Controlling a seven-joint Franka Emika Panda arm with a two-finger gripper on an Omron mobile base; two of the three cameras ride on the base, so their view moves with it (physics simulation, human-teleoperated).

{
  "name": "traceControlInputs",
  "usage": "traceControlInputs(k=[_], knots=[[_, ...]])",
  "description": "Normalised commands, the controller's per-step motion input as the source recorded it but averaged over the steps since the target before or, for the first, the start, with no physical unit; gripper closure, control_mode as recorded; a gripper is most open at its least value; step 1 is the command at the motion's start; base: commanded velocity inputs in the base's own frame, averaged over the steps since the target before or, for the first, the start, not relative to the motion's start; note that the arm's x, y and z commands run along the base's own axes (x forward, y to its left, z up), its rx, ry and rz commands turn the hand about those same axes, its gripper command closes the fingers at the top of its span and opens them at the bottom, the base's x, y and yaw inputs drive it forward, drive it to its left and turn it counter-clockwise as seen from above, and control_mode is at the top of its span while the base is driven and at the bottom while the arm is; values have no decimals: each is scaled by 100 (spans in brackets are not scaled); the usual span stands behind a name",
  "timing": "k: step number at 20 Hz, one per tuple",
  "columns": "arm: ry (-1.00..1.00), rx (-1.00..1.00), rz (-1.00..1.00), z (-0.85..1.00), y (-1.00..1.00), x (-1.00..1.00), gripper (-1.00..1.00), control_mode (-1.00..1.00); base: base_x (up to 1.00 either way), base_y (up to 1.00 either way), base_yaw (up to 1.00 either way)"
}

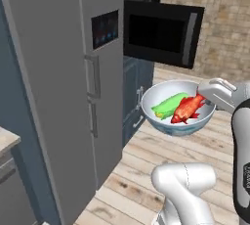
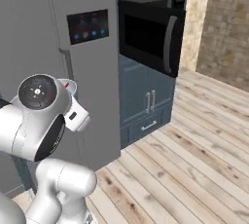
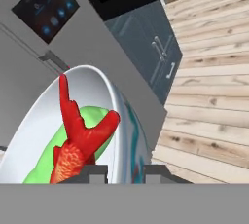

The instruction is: Place the bowl containing the corn and fish in the microwave. Close the microwave door and press the start button to microwave the meal.

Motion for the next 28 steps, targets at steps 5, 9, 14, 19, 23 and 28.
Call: traceControlInputs(k=[5, 9, 14, 19, 23, 28], knots=[[0, 0, 0, 0, 0, 0, 100, 100, 0, -100, -54], [0, 0, 0, 0, 0, 0, 100, 100, 10, -97, -53], [0, 0, 0, 0, 0, 0, 100, 100, 51, -68, -33], [0, 0, 0, 0, 0, 0, 100, 100, 100, -2, 9], [0, 0, 0, 0, 0, 0, 100, 100, 100, -11, 22], [0, 0, 0, 0, 0, 0, 100, 100, 100, -2, 42]])
